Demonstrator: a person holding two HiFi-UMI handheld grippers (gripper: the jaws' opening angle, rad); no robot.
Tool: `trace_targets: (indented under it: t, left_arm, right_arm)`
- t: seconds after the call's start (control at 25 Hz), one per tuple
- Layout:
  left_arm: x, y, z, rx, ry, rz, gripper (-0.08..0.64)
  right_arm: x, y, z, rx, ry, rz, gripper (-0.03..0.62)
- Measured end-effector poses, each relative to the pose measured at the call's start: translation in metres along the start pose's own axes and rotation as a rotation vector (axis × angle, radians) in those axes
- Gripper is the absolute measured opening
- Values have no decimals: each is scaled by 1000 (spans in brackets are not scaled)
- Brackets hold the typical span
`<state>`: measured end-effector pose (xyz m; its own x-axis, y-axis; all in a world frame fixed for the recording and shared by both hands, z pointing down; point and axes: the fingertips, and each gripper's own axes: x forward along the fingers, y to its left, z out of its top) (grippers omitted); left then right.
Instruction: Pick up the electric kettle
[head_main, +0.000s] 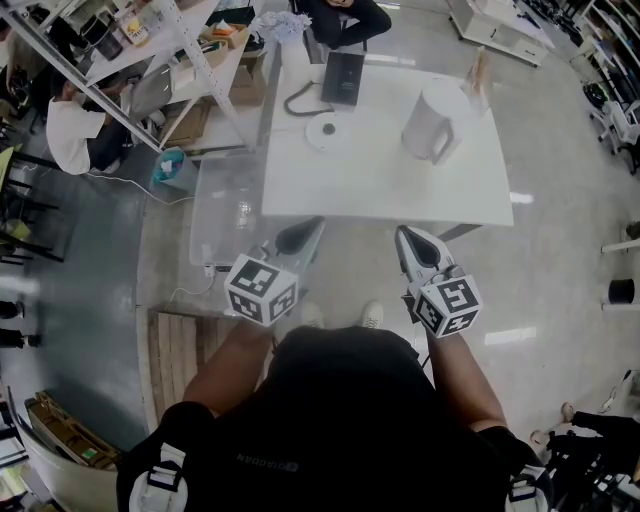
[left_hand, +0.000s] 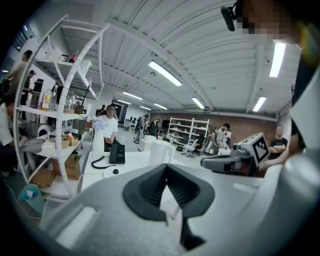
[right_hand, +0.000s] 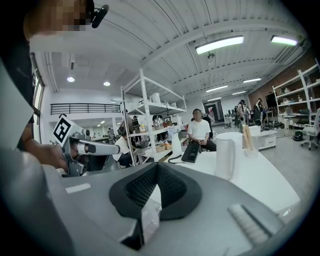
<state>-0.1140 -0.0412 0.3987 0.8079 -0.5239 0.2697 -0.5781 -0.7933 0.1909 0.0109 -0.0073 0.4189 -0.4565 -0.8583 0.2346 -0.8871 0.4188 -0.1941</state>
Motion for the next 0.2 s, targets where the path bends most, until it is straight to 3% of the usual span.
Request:
trace_targets:
  t: [0.2]
  left_arm:
    - [-2, 3, 0, -2, 1, 5, 3]
  right_arm:
    - [2, 1, 0, 0, 1, 3, 3]
